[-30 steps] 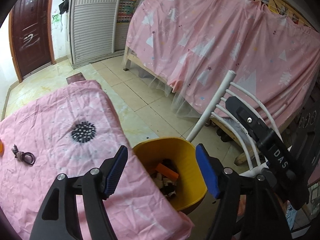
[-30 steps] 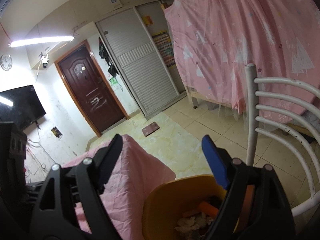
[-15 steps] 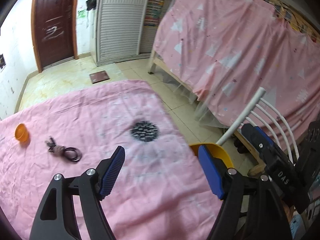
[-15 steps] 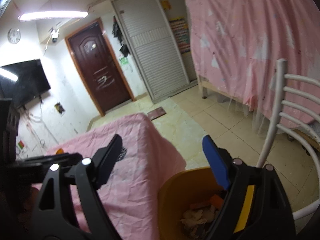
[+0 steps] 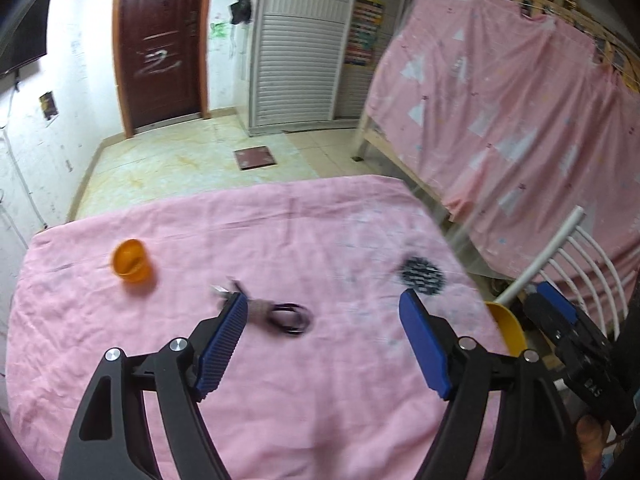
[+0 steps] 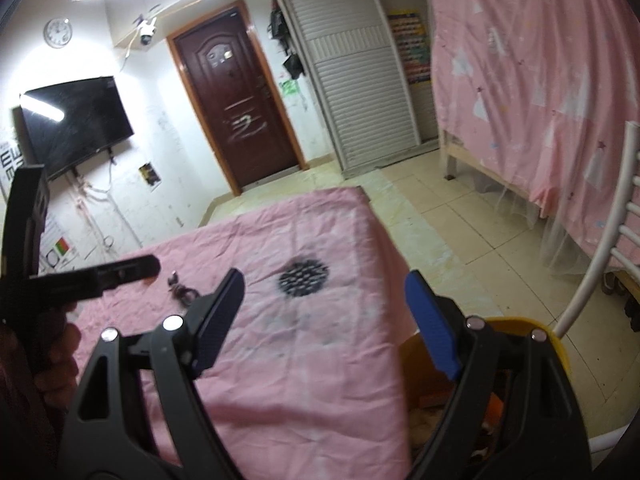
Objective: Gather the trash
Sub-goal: 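Move both tools back over the orange cup and black cable on the bed, then grasp the orange cup with the left tool while the right tool grasps the black cable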
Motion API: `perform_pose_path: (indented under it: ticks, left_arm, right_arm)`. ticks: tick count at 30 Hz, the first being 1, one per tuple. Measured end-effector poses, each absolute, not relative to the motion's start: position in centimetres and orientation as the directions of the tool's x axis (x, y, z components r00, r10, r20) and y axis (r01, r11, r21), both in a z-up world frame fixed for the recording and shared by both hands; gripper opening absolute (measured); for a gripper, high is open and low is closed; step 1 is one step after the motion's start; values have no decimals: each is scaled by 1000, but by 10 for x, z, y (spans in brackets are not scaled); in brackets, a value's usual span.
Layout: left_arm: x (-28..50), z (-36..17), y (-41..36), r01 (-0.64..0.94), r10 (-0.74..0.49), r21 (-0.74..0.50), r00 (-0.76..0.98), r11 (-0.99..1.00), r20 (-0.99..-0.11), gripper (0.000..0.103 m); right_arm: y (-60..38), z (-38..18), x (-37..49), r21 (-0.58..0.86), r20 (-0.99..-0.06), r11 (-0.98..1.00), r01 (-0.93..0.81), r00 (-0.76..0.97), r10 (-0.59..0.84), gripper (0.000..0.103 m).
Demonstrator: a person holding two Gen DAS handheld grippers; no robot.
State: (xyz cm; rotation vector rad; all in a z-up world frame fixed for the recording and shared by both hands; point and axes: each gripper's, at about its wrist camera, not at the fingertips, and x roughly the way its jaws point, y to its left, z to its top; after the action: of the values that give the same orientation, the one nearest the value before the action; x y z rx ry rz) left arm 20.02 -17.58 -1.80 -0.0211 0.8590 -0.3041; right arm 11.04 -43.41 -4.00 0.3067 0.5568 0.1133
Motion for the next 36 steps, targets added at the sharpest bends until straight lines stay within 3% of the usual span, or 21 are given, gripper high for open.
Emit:
perform_pose_path:
  ticks: [23, 36]
  left_arm:
    - [251, -28, -64, 19, -75, -83, 657, 996, -750, 71]
    - [294, -57, -47, -37, 7, -19, 598, 999, -801, 71]
  right_arm:
    - [-329, -36, 165, 230, -578, 938, -258, 740, 345, 79]
    - [-276, -38, 194, 130, -640, 919, -373, 676, 365, 79]
